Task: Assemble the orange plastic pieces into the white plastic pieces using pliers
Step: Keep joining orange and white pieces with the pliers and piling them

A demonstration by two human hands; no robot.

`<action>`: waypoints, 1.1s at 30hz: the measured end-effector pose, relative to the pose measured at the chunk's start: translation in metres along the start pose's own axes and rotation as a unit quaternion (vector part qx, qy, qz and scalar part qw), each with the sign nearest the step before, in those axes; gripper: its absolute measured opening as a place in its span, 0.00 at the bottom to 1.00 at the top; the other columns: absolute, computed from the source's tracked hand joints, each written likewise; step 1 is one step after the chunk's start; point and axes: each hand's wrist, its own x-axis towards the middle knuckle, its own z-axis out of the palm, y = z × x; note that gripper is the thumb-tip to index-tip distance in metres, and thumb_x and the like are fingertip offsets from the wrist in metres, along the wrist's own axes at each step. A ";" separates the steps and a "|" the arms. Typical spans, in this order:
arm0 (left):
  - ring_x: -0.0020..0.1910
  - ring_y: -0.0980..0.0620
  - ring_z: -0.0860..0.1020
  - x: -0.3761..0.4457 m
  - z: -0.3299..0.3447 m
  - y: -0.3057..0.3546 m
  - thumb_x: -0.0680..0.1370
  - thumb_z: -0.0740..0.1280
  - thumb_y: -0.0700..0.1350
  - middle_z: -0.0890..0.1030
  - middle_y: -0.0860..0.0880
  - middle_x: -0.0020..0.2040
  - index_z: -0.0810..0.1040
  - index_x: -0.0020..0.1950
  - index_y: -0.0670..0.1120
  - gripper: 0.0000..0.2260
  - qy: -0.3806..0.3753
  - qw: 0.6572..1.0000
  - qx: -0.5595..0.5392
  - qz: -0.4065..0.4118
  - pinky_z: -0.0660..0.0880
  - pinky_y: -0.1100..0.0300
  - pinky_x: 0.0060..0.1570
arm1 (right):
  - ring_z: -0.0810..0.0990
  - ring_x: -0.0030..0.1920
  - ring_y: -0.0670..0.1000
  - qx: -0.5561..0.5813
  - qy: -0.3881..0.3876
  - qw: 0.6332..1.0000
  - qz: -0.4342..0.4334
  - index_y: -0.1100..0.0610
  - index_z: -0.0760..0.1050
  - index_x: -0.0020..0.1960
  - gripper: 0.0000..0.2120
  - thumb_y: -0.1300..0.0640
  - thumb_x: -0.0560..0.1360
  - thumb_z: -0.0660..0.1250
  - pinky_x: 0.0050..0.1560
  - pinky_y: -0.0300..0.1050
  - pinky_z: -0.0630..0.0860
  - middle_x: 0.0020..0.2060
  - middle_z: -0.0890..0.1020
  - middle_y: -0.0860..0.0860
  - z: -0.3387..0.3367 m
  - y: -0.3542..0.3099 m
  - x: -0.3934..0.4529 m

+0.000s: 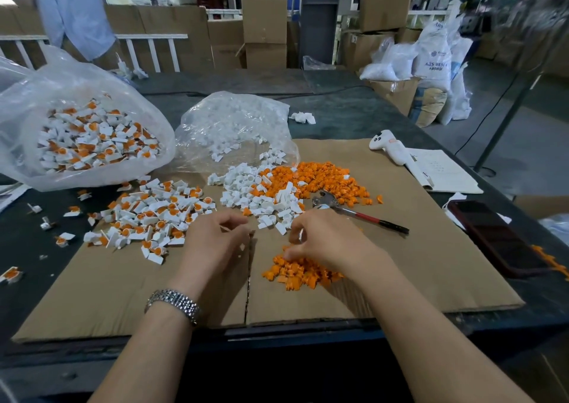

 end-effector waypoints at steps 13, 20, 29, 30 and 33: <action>0.51 0.40 0.87 -0.012 0.001 -0.003 0.71 0.75 0.33 0.86 0.34 0.51 0.82 0.57 0.35 0.15 -0.083 0.843 -0.487 -0.212 0.84 0.60 0.42 | 0.80 0.53 0.57 -0.114 0.054 0.992 -0.005 0.58 0.79 0.56 0.07 0.62 0.79 0.66 0.53 0.52 0.80 0.53 0.81 0.56 0.010 -0.008 0.003; 0.48 0.42 0.87 -0.006 -0.001 -0.012 0.68 0.76 0.36 0.86 0.36 0.50 0.82 0.55 0.34 0.17 -0.077 0.836 -0.510 -0.188 0.84 0.60 0.44 | 0.77 0.56 0.56 -0.166 0.111 0.980 -0.017 0.56 0.75 0.60 0.08 0.60 0.81 0.63 0.54 0.50 0.75 0.56 0.77 0.55 0.012 -0.010 0.007; 0.47 0.47 0.88 -0.011 -0.004 -0.009 0.71 0.75 0.36 0.87 0.39 0.48 0.88 0.41 0.41 0.03 -0.110 0.801 -0.564 -0.169 0.82 0.66 0.37 | 0.82 0.36 0.45 0.282 0.146 0.948 -0.030 0.56 0.83 0.49 0.07 0.52 0.76 0.73 0.41 0.40 0.79 0.39 0.84 0.49 -0.005 -0.013 0.004; 0.45 0.48 0.87 -0.013 -0.003 -0.008 0.70 0.75 0.36 0.87 0.41 0.47 0.89 0.40 0.42 0.03 -0.111 0.807 -0.557 -0.162 0.81 0.66 0.36 | 0.82 0.35 0.43 0.332 0.132 0.933 -0.038 0.56 0.84 0.51 0.06 0.54 0.77 0.73 0.39 0.38 0.79 0.38 0.84 0.49 -0.005 -0.013 0.003; 0.44 0.48 0.87 -0.014 -0.002 -0.004 0.69 0.75 0.35 0.87 0.38 0.48 0.89 0.42 0.41 0.05 -0.112 0.809 -0.557 -0.149 0.82 0.65 0.38 | 0.83 0.38 0.45 0.413 0.097 0.903 -0.066 0.54 0.84 0.56 0.07 0.58 0.79 0.70 0.45 0.36 0.80 0.38 0.85 0.52 -0.007 -0.010 0.001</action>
